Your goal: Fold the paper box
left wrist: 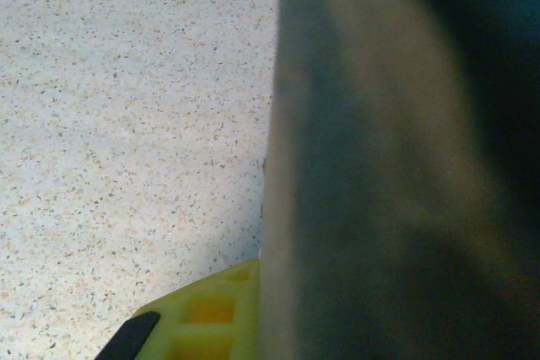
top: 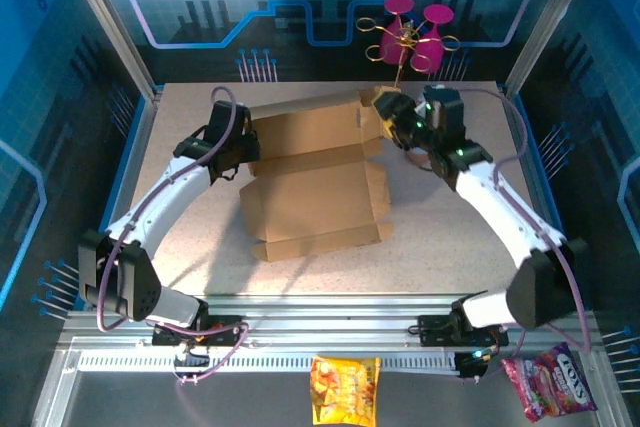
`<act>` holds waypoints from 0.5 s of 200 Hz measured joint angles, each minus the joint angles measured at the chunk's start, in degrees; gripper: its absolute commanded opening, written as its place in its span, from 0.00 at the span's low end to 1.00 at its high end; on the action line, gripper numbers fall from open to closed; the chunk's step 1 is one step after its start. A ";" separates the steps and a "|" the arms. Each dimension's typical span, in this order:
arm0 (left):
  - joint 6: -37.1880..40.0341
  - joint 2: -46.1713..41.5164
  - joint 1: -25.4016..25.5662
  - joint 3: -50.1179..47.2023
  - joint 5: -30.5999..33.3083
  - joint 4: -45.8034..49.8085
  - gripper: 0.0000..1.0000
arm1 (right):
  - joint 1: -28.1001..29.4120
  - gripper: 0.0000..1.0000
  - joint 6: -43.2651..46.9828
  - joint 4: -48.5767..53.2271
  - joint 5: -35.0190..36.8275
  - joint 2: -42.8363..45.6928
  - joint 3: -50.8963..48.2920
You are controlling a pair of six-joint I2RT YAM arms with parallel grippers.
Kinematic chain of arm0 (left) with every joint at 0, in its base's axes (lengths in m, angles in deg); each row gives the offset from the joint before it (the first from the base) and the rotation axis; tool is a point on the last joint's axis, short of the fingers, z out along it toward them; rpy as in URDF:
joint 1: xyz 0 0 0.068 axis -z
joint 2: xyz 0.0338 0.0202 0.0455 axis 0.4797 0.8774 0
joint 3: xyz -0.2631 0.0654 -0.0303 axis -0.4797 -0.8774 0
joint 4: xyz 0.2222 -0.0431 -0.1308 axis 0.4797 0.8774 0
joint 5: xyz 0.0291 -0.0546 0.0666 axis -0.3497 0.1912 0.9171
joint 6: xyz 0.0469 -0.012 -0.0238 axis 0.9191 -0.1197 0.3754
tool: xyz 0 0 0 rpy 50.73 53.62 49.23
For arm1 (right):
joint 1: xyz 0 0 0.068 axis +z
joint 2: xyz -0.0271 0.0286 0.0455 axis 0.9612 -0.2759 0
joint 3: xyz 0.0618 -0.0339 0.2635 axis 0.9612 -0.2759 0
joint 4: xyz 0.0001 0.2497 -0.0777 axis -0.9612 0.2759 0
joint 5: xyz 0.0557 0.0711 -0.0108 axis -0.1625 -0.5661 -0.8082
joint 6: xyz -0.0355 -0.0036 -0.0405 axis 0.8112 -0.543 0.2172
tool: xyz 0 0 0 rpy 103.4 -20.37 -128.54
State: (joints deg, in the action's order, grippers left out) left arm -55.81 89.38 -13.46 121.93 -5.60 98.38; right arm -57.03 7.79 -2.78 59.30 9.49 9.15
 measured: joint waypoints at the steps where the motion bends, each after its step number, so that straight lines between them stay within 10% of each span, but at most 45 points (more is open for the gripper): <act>1: 0.00 0.02 0.00 0.02 0.00 0.02 0.00 | -0.04 0.60 0.22 -0.17 0.04 0.31 -0.44; 100: 0.22 1.31 -0.09 4.44 -1.05 3.19 0.00 | -0.96 0.61 16.59 -6.32 0.00 -3.15 -12.07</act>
State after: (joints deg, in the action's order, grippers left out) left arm -55.59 90.69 -13.55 126.36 -6.65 101.58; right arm -57.99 24.38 -9.10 59.30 6.34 -2.91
